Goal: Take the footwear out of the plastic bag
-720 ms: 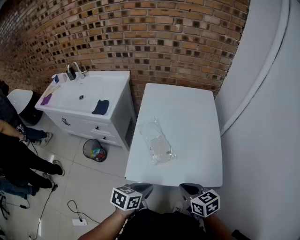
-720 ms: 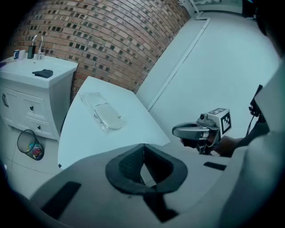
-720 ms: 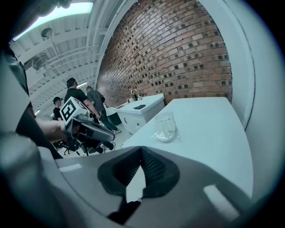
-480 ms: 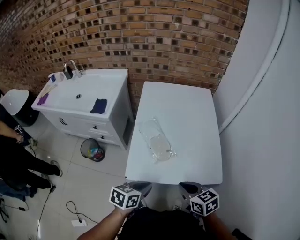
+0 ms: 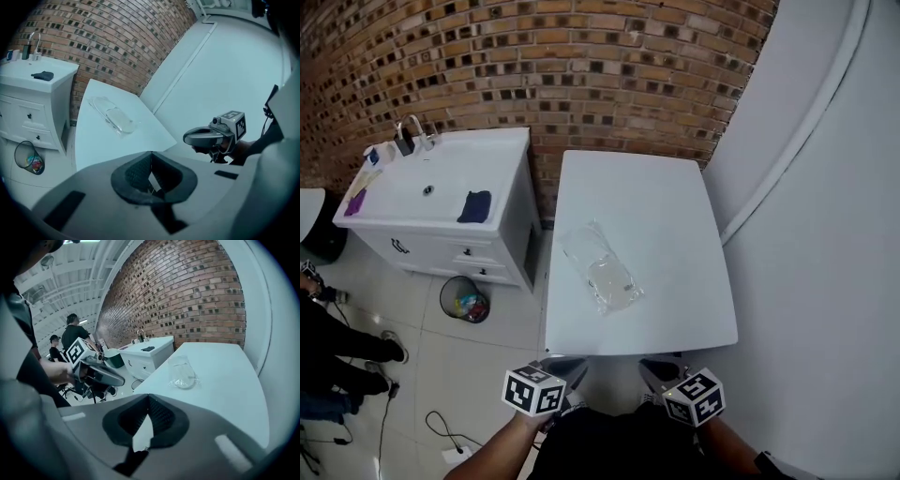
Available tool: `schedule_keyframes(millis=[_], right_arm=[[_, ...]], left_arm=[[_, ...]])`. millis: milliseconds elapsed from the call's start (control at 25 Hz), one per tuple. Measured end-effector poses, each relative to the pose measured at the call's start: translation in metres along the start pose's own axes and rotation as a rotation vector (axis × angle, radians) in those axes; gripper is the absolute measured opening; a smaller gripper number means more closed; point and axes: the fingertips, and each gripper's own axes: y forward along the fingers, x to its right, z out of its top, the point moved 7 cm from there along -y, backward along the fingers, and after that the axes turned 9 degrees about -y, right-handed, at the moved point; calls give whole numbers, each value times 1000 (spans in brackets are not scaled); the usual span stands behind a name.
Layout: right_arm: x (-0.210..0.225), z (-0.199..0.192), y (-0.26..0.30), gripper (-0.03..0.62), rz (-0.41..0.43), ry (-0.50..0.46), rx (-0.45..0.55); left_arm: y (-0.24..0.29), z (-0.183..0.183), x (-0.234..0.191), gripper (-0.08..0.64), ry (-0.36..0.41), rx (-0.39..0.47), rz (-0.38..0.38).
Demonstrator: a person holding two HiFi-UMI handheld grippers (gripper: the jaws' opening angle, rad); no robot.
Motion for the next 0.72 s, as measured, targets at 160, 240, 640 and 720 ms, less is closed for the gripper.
schedule_keyframes(millis=[160,240,640,720], right_arm=[[-8,-2,-2,2,-38,-21,-19],[-6,-4,-6,2,-61,-12,-25],[52,6,-5,2,-133,3,-5],[69,7,4,3,-119,1,4]], left_arm=[[-3,-1,-12,8,5,-21,-18],[-4,3,-15,7,7,-19,-23],[13,38,-14,7,62,-3,23],[16,46,-16,8,68,10,54]])
